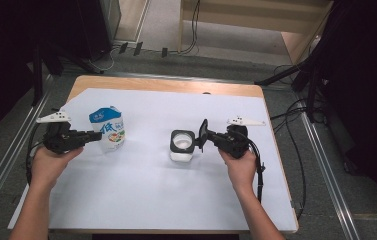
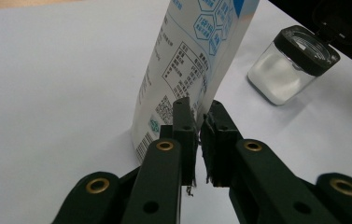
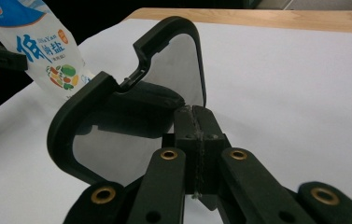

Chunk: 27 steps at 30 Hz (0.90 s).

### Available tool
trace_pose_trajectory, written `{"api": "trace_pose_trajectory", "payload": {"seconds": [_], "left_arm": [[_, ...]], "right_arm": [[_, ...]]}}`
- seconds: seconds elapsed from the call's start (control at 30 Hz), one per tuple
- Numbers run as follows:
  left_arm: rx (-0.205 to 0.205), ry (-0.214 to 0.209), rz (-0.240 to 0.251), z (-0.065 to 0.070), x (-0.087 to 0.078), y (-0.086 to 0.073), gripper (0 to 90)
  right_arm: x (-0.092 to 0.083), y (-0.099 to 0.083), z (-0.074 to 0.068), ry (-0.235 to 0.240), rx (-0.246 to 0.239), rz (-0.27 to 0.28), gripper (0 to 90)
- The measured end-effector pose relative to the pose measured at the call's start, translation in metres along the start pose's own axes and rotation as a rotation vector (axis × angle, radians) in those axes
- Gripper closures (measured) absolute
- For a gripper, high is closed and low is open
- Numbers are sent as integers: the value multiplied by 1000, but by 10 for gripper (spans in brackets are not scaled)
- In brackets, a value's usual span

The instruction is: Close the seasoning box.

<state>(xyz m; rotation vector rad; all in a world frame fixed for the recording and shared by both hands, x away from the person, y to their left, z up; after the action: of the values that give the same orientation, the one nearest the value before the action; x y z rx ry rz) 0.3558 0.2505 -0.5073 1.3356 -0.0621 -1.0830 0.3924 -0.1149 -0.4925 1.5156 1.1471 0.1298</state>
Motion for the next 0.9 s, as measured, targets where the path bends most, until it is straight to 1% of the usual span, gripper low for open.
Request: {"api": "trace_pose_trajectory", "payload": {"seconds": [0.07,0.13,0.2,0.27,0.37,0.43,0.47,0.5,0.57,0.67,0.73,0.83,0.9], "left_arm": [[3,-6,3,1,-1,0,821],[9,-6,8,2,-1,1,791],[11,-3,19,2,-2,2,761],[12,-3,24,2,-3,3,712],[16,0,19,3,-3,2,634],[12,-4,13,4,-2,1,575],[18,-3,11,3,-1,0,559],[14,-4,9,4,-1,0,543],[9,-2,5,4,1,0,517],[18,6,-5,3,2,-1,489],[12,2,-11,4,3,-3,475],[20,11,-28,6,3,-6,455],[38,17,-37,7,4,-7,436]], "right_arm": [[0,2,-1,1,-6,4,900],[2,3,-4,4,-7,-2,900],[5,4,-7,7,-21,-7,900],[7,5,-9,11,-26,-9,900],[12,4,-9,4,-35,-19,900],[13,3,-8,7,-29,-23,900],[14,3,-8,7,-29,-22,900],[15,3,-8,8,-29,-21,900],[16,3,-10,11,-32,-25,900],[20,2,-12,17,-38,-34,900],[23,0,-14,19,-39,-43,900],[26,-1,-15,23,-42,-47,900],[26,-2,-15,25,-46,-51,900]]}}
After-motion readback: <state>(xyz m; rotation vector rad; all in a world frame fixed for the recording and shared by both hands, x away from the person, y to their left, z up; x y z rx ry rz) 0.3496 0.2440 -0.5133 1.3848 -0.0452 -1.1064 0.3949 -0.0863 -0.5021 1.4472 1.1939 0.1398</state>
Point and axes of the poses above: each handheld gripper's, and its own axes: x roughly forward along the jaws, y roughly out of its top, z roughly to its right, the point moved 9 cm from there along x, roughly forward along the jaws, and after that the axes turned 1 degree about -z, right-handed, at the moved point
